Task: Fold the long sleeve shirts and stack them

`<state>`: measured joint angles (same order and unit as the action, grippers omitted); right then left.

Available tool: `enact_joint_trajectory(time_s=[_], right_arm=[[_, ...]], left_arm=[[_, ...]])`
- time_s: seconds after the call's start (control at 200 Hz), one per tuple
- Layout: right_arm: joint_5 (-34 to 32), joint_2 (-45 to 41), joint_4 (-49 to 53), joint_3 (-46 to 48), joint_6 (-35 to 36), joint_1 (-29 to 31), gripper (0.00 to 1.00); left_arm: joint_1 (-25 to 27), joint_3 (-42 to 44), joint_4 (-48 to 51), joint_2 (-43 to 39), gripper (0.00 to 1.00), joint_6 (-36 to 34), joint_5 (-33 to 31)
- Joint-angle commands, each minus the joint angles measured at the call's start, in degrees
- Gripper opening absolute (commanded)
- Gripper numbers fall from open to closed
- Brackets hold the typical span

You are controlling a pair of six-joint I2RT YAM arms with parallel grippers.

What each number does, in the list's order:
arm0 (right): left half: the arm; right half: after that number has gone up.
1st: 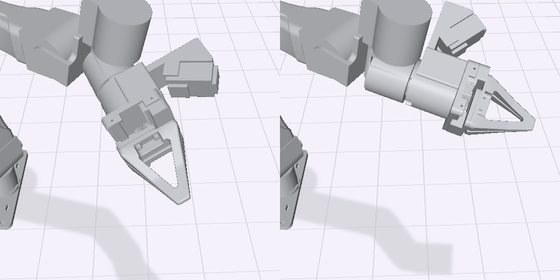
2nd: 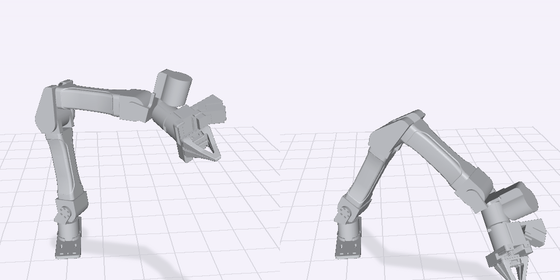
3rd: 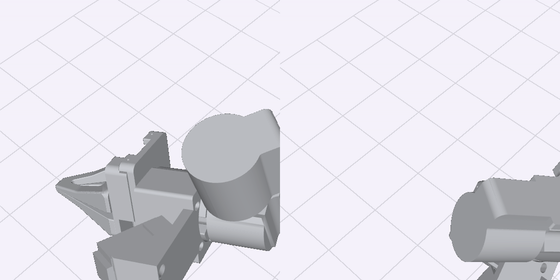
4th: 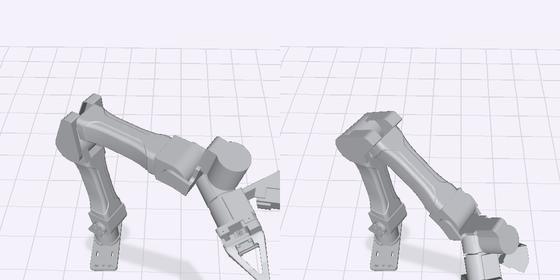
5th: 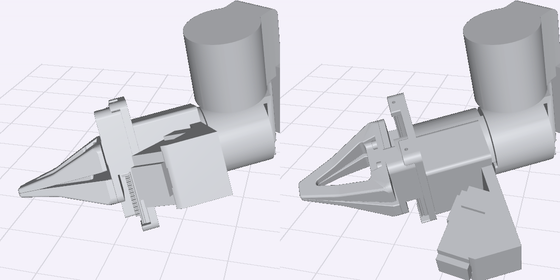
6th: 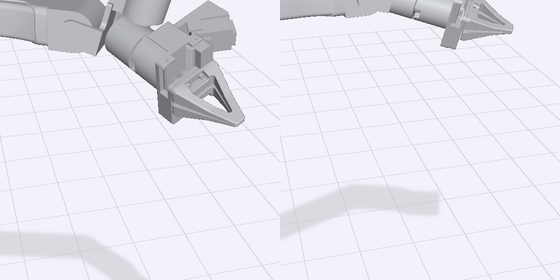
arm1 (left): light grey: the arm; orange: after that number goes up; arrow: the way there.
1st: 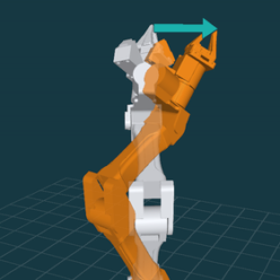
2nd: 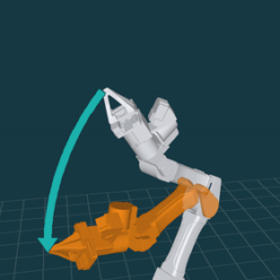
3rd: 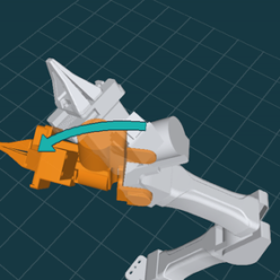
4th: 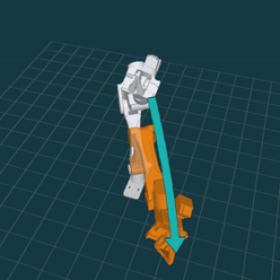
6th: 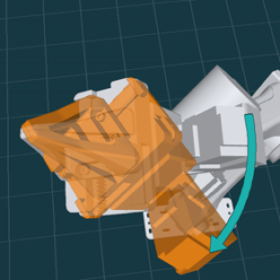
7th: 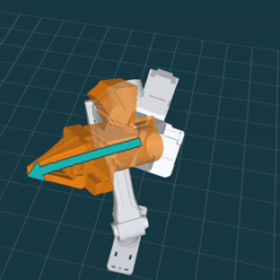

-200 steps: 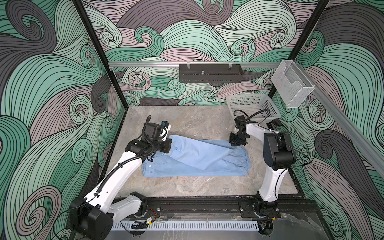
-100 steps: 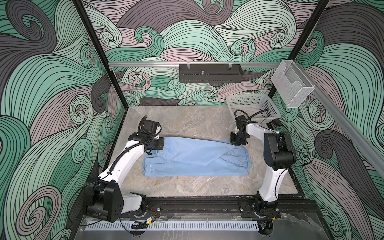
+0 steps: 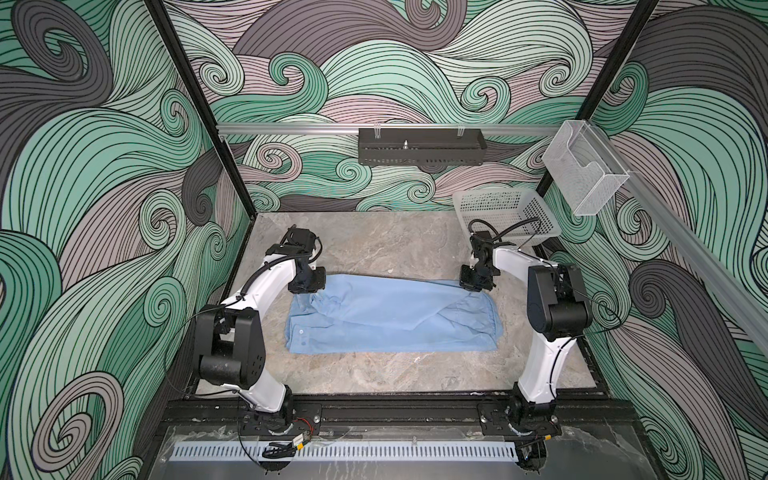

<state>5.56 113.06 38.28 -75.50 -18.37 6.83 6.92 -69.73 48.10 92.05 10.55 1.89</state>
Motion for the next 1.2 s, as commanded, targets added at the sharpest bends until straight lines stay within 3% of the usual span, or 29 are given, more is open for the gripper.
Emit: enact_joint_trajectory(time_s=[0.0, 0.24, 0.375, 0.61, 0.806, 0.996, 1.191], right_arm=[[-2.9, 0.5, 2.5, -0.3, 0.6, -0.4, 0.11], [-2.3, -1.0, 3.6, -2.7, 0.3, -0.1, 0.16], [-2.3, -2.5, 4.9, -4.6, 0.2, 0.1, 0.25], [-2.6, -7.7, 6.7, -5.9, -0.2, 0.5, 0.35], [-2.6, -14.2, 9.1, -4.6, 0.0, 1.5, 0.42], [-0.6, -21.0, 8.5, 4.6, -5.9, 4.0, 0.44], [2.7, -28.1, -1.1, 21.1, -17.9, 8.3, 0.41]], left_arm=[[-1.1, -2.6, 3.3, 2.3, 0.00, 1.1, -1.1], [-1.4, -4.4, 5.7, 5.4, 0.00, 1.4, -0.8], [-1.4, -4.7, 7.0, 5.7, 0.04, 1.5, -0.3], [-1.5, -5.6, 8.9, 3.9, 0.43, 1.7, -2.1], [-1.4, -9.3, 10.8, -1.9, 0.58, 1.8, -3.7], [1.6, -8.4, 7.8, -4.8, 0.58, 0.8, 2.7], [3.3, -7.2, 8.1, 4.3, 0.48, 6.1, 9.3]])
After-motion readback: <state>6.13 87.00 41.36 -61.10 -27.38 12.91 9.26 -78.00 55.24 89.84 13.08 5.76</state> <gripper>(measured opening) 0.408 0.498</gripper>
